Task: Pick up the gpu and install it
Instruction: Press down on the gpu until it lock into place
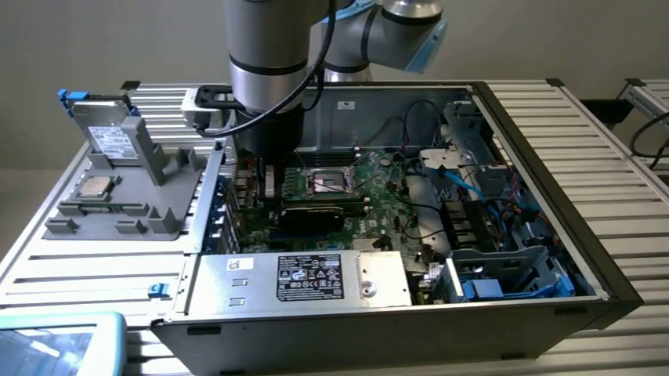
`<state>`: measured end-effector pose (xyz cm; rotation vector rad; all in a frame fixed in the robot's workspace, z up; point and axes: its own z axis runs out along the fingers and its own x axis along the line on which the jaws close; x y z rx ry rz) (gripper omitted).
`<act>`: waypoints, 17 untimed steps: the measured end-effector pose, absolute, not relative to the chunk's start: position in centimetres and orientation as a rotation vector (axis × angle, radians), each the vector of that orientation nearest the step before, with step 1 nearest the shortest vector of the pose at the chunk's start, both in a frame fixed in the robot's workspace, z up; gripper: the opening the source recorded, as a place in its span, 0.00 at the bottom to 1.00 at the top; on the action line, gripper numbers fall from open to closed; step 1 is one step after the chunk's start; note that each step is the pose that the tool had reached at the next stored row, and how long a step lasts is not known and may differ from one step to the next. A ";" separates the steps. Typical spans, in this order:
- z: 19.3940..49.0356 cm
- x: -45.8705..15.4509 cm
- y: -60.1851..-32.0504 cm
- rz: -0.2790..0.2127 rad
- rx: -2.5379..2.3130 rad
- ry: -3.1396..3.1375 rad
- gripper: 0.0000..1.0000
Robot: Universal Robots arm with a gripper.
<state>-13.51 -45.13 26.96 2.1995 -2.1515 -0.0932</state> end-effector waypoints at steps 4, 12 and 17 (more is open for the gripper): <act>26.7 -13.5 -45.2 -0.093 2.199 -2.151 0.12; 26.4 -13.5 -45.2 -0.093 2.200 -2.151 0.12; 26.2 -13.5 -45.2 -0.093 2.199 -2.151 0.12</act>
